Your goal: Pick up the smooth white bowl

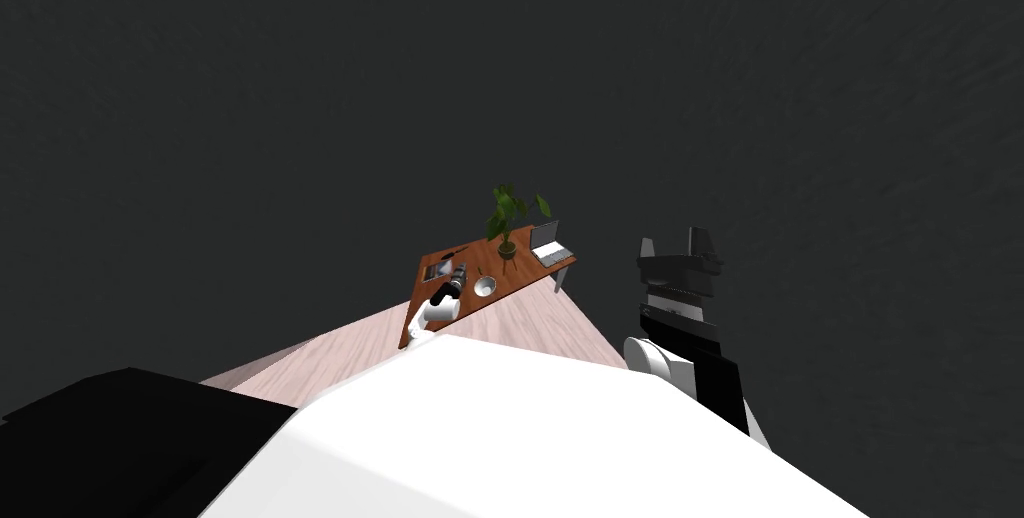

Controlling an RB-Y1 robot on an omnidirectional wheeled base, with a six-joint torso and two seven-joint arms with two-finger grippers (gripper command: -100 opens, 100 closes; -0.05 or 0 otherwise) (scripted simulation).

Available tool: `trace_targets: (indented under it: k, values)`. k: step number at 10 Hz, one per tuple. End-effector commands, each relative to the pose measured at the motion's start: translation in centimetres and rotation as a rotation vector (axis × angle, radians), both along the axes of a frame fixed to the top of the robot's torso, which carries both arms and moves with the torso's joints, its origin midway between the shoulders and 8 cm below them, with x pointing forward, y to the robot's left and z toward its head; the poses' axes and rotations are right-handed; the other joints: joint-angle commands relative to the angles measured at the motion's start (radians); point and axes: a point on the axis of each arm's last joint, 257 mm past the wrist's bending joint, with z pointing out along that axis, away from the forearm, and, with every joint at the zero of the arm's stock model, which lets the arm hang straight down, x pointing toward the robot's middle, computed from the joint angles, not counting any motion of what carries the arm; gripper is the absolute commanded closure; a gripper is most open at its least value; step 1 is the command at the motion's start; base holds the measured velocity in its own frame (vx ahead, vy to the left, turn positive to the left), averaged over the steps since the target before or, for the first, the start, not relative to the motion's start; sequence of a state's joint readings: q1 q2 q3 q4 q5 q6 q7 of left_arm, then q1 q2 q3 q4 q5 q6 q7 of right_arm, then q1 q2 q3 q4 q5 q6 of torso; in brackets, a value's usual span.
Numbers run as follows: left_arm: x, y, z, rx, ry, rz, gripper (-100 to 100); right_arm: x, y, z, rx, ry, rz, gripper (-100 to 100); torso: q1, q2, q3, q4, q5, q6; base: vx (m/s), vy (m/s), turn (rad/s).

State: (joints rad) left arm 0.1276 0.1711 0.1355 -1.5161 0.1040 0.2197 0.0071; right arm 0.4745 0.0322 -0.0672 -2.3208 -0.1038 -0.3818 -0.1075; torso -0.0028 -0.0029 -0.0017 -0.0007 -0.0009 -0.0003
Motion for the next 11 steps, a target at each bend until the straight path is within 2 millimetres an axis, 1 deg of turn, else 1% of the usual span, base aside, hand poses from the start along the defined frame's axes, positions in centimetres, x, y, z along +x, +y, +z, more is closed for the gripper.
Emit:
trace_targets:
  k: [1, 2, 3, 4, 5, 6, 8, 9, 10, 11]
  values:
    - [-0.3, 0.1, -1.8, -0.012, 0.040, 0.008, -100, 0.0, 0.0, 0.0, 0.000, 0.000, 0.000, 0, 0.000, 0.000, 0.000, 0.000, 0.000, 0.000, 0.042, -0.045, 0.020]
    - [-0.5, 0.0, -3.2, -0.028, 0.076, 0.016, -100, 0.0, 0.0, 0.0, 0.000, 0.000, 0.000, 0, 0.000, 0.000, 0.000, 0.000, 0.000, 0.000, 0.045, -0.050, 0.038]
    - [-0.8, 0.1, -3.9, -0.030, 0.090, 0.019, -100, 0.0, 0.0, 0.0, 0.000, 0.000, 0.000, 0, 0.000, 0.000, 0.000, 0.000, 0.000, 0.000, 0.037, -0.043, 0.018]
    - [-1.0, 0.0, -5.2, -0.044, 0.124, 0.025, -100, 0.0, 0.0, 0.0, 0.000, 0.000, 0.000, 0, 0.000, 0.000, 0.000, 0.000, 0.000, 0.000, 0.045, -0.051, 0.038]
    - [-1.4, 0.1, -5.9, -0.047, 0.138, 0.028, -100, 0.0, 0.0, 0.0, 0.000, 0.000, 0.000, 0, 0.000, 0.000, 0.000, 0.000, 0.000, 0.000, 0.043, -0.042, 0.019]
    - [-2.0, 0.0, -7.8, -0.062, 0.184, 0.036, -100, 0.0, 0.0, 0.0, 0.000, 0.000, 0.000, 0, 0.000, 0.000, 0.000, 0.000, 0.000, 0.000, 0.057, -0.045, 0.036]
    - [-2.5, -0.2, -9.4, -0.076, 0.225, 0.043, -100, 0.0, 0.0, 0.0, 0.000, 0.000, 0.000, 0, -0.001, -0.001, -0.001, 0.000, 0.000, 0.000, 0.057, -0.058, 0.044]
    - [-2.7, -0.2, -9.6, -0.077, 0.230, 0.044, -100, 0.0, 0.0, 0.0, 0.000, 0.000, 0.000, 0, 0.000, -0.001, -0.001, 0.000, 0.000, 0.000, 0.027, -0.024, -0.007]
    - [-3.1, -0.4, -10.8, -0.088, 0.262, 0.049, -100, 0.0, 0.0, 0.0, 0.000, 0.000, 0.000, 0, 0.001, 0.001, 0.000, 0.000, 0.000, 0.000, 0.036, -0.027, 0.035]
    - [-3.4, -0.4, -11.4, -0.090, 0.274, 0.051, -100, 0.0, 0.0, 0.0, 0.000, 0.000, 0.000, 0, 0.001, 0.000, 0.000, 0.000, 0.000, 0.000, 0.036, -0.032, 0.022]
